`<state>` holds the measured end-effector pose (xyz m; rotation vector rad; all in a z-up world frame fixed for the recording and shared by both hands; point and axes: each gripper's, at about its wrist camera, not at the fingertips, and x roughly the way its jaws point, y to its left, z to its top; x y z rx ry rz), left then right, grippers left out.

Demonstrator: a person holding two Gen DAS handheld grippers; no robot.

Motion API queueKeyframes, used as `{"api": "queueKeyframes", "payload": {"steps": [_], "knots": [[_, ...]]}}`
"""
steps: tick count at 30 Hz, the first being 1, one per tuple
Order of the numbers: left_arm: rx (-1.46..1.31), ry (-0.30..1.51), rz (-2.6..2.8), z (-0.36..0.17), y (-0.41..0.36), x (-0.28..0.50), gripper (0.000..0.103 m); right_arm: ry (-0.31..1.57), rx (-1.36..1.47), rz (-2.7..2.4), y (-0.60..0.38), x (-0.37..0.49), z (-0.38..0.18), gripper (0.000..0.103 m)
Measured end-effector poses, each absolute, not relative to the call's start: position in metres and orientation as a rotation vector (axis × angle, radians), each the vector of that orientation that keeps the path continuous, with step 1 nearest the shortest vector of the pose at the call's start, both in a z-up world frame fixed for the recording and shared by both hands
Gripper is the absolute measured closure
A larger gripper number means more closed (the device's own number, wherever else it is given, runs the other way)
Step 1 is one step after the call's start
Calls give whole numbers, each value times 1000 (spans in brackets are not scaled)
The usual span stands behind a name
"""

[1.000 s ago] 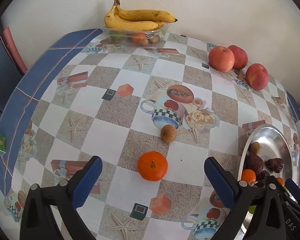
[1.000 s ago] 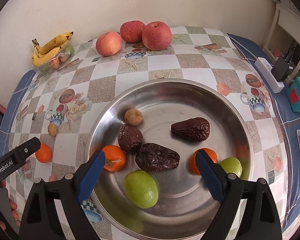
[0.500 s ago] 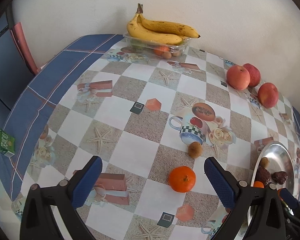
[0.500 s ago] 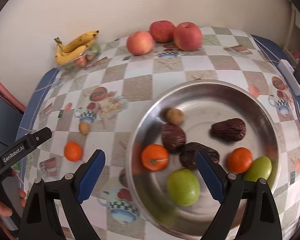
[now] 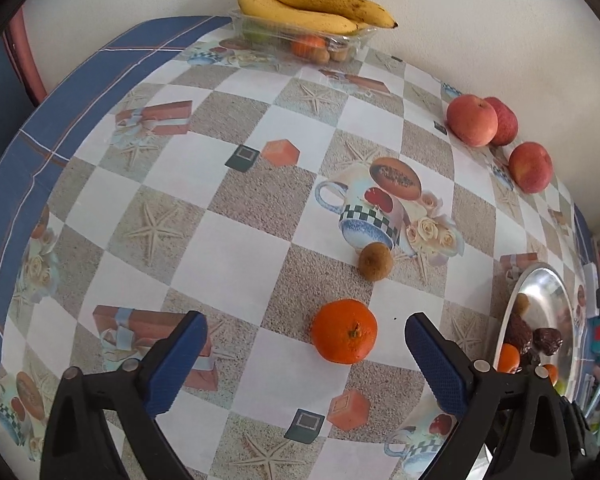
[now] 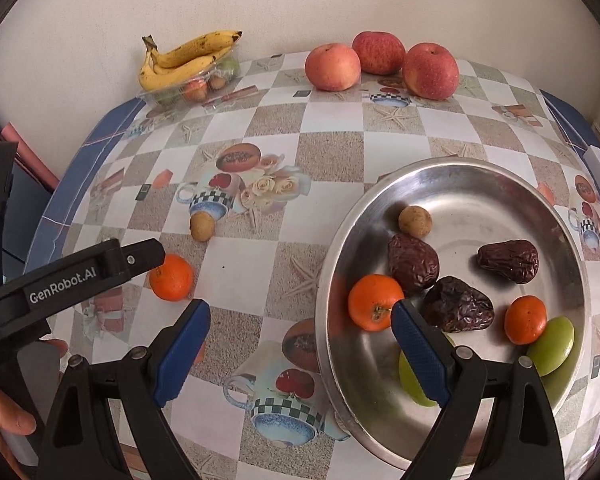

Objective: Organize fruits
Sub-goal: 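Move both tools back toward the last orange and brown fruit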

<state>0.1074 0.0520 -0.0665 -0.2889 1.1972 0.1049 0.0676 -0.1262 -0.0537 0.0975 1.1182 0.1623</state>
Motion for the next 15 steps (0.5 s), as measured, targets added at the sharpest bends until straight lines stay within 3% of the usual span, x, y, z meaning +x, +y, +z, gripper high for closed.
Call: {"api": "queueKeyframes", "payload": {"steps": [4,15], "knots": [[-296,1217,97,-72,52,109,11,1120,73,174,-122,67,-55,11],[-297,1241,29,-80,39,111,56,1121,94,154,-129,68,-55,11]]}}
